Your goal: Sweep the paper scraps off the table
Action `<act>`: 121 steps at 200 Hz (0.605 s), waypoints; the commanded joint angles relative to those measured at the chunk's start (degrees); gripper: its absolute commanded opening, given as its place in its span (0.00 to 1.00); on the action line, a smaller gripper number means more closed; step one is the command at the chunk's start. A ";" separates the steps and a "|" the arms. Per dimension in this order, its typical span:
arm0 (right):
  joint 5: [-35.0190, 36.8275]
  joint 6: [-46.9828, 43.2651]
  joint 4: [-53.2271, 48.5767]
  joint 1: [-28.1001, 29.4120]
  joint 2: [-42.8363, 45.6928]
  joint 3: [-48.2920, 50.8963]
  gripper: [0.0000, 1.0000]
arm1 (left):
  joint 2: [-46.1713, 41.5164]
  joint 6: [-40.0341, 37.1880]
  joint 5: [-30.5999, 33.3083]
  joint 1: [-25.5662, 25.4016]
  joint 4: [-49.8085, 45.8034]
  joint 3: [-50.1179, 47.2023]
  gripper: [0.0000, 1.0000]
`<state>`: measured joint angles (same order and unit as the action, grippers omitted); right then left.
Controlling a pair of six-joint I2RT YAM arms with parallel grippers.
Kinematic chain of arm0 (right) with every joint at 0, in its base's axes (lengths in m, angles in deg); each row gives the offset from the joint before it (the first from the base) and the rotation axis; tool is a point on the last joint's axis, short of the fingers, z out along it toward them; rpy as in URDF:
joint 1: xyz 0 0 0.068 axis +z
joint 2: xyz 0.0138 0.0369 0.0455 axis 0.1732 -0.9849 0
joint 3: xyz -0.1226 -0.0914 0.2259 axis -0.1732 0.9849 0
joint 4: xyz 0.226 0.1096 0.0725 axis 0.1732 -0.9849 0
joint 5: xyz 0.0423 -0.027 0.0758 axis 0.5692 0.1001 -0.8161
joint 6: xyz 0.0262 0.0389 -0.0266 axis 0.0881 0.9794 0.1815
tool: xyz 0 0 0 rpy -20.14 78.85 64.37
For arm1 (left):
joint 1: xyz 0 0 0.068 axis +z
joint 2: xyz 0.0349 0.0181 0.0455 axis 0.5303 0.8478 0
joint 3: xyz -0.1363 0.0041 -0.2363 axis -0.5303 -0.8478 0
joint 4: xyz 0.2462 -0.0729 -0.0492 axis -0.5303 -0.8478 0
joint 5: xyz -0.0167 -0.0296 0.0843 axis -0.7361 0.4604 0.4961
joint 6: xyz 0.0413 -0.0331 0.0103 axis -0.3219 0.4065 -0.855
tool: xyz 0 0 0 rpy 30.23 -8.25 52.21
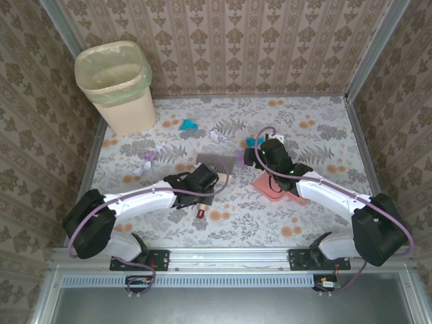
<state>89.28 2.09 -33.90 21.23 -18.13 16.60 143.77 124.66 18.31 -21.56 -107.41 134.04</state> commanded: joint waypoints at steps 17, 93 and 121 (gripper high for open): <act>-2.07 0.49 0.58 -0.26 -0.06 -0.12 0.96 | -1.77 2.25 -2.63 2.77 -2.15 0.57 0.00; -12.08 -3.84 8.68 1.71 0.11 2.70 0.89 | 4.22 12.65 -11.69 12.22 -12.41 8.05 0.00; -15.76 -10.30 15.73 6.83 1.37 5.18 0.85 | 7.11 15.10 -19.73 18.23 -16.95 12.90 0.00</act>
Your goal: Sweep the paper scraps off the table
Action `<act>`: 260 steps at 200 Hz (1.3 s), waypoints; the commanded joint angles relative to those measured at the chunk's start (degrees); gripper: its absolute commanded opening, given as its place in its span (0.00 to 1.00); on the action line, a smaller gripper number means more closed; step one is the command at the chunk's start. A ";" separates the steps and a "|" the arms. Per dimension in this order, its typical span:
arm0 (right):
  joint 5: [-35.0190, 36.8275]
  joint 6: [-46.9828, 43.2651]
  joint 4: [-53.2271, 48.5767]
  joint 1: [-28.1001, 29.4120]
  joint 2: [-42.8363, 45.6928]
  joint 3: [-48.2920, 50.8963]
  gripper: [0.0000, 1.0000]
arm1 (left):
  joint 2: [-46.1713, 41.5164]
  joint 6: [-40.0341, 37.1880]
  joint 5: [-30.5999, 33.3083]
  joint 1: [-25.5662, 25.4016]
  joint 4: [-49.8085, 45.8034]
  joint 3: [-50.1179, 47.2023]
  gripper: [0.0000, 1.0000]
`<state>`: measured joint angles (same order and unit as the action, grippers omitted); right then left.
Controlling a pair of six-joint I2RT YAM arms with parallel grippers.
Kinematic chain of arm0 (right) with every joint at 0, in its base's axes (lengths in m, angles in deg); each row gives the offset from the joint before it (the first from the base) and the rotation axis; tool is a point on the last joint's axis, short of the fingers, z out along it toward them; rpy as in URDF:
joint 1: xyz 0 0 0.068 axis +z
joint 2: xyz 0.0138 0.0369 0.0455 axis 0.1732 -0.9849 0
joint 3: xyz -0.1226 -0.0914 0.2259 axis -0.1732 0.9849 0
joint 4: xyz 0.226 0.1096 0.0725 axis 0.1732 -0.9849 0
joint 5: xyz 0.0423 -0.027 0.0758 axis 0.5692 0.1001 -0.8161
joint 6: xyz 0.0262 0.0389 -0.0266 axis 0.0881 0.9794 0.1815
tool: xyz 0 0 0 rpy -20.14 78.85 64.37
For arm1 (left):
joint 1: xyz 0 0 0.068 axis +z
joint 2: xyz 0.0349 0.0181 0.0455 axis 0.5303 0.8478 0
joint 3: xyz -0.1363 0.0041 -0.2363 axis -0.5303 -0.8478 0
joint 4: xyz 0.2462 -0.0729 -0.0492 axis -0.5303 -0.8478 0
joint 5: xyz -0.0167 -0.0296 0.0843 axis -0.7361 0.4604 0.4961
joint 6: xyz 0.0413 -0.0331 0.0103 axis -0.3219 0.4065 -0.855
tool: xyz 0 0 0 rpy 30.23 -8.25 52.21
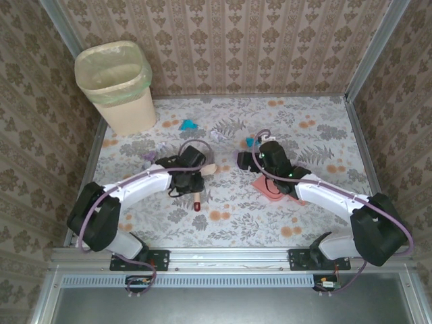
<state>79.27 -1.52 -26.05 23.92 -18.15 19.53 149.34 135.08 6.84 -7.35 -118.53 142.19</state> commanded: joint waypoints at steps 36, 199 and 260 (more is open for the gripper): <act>-7.10 -15.24 12.51 12.04 3.29 5.00 0.78 | 4.18 6.79 -11.67 7.69 -12.72 12.32 0.00; 13.83 -50.31 49.35 34.62 -11.68 15.03 0.66 | -3.67 25.26 -19.67 8.09 -1.37 1.45 0.00; 17.46 -49.96 49.29 34.65 -14.24 12.15 0.64 | -7.44 27.87 -17.91 7.91 0.69 -1.86 0.00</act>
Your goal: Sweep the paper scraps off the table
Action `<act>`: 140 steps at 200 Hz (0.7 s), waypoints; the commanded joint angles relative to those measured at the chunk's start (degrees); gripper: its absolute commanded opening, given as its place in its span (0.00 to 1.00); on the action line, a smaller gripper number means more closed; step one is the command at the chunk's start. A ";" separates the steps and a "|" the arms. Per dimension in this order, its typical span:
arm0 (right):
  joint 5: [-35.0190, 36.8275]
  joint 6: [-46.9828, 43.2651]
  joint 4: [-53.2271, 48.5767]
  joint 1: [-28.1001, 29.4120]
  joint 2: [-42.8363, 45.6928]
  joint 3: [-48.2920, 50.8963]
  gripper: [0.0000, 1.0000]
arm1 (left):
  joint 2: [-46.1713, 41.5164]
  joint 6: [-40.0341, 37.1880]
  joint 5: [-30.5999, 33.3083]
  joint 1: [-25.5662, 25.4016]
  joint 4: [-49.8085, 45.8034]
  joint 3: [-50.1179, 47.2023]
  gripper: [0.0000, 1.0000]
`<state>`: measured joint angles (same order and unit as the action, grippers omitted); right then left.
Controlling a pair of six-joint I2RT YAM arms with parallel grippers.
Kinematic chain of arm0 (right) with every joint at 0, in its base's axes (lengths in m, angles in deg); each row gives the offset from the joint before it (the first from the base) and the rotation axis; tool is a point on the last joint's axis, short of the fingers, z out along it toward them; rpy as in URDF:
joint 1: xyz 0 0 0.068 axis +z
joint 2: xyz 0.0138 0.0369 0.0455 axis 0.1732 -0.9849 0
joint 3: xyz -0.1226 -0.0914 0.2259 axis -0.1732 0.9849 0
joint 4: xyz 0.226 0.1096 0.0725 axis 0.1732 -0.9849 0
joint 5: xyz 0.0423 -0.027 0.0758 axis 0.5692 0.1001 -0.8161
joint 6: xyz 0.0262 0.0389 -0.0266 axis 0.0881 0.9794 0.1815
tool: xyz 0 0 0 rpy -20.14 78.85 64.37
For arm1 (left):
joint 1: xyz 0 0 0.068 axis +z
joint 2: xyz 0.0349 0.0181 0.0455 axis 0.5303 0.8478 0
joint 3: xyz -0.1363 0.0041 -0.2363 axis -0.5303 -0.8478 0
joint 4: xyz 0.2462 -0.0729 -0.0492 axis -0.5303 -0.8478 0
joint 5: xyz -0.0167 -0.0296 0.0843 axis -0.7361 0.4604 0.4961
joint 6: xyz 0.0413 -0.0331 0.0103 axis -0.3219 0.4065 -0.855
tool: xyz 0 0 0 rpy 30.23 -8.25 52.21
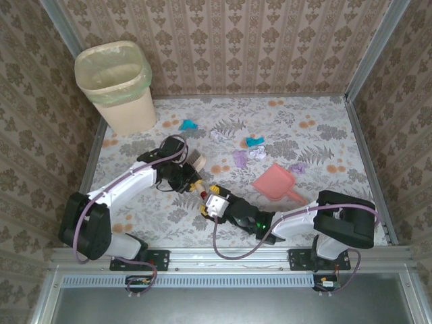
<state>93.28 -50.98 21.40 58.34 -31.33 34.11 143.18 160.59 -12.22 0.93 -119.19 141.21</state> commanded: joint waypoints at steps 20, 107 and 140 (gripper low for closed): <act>4.85 -0.58 1.69 0.48 -1.63 -3.26 0.62 | -1.10 2.63 1.02 -0.33 2.06 -1.26 0.00; 8.92 -2.41 -2.66 1.38 -5.35 -7.81 0.47 | -0.65 3.57 1.15 -0.37 3.41 -1.07 0.00; 10.23 -2.69 -3.84 1.38 -6.24 -8.79 0.42 | -0.68 3.62 1.17 -0.37 3.60 -1.22 0.00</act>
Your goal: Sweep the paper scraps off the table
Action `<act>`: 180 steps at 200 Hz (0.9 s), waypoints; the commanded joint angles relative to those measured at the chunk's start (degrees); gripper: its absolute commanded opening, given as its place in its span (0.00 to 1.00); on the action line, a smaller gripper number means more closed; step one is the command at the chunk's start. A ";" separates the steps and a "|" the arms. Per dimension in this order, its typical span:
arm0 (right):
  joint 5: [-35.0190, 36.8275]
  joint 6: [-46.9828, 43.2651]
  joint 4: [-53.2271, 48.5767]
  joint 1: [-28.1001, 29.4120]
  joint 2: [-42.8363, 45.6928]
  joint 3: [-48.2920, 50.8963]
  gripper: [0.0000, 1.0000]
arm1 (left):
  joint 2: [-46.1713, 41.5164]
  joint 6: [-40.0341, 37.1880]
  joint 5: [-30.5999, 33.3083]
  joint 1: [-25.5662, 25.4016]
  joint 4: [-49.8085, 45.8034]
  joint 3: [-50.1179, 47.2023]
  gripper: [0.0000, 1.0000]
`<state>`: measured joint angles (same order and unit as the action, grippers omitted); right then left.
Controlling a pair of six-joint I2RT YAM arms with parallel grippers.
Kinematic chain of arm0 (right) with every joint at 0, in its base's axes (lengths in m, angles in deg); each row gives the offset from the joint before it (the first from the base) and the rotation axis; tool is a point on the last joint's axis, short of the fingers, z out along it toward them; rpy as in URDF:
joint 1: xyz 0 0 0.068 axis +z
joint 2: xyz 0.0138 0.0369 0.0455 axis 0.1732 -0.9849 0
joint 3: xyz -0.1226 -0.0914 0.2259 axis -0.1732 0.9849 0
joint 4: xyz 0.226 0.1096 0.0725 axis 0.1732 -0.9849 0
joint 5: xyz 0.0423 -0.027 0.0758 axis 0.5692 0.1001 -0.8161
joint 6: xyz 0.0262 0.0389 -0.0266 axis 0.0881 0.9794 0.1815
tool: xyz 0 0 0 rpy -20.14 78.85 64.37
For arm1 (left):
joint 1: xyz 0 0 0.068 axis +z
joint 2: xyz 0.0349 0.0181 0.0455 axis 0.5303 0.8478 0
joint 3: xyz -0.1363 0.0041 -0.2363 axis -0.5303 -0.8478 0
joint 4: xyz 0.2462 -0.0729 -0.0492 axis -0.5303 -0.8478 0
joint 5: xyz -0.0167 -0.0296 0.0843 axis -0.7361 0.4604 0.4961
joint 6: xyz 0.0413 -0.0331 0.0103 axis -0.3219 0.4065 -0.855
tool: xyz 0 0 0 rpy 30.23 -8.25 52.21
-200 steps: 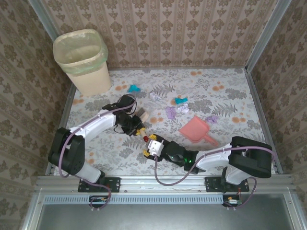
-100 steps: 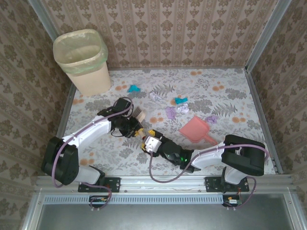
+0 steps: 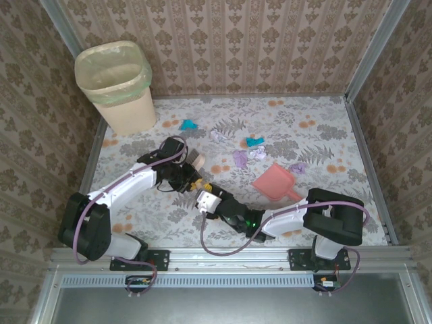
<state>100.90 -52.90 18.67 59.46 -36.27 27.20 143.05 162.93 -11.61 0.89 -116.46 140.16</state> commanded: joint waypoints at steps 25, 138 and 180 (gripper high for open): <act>2.67 -0.77 -1.34 0.31 -1.20 -2.05 0.33 | -0.62 1.43 0.62 -0.33 1.03 -0.44 0.00; 4.89 0.92 -4.55 0.27 -0.45 -3.12 0.00 | -2.30 -2.11 1.46 -0.42 -1.08 2.05 0.49; 3.32 7.88 -8.47 0.10 5.34 -2.94 0.00 | -7.40 -7.45 4.42 -1.39 -5.65 6.59 0.95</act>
<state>103.88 -50.39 12.31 59.61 -35.72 25.14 139.75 159.59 -9.62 0.43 -117.97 142.15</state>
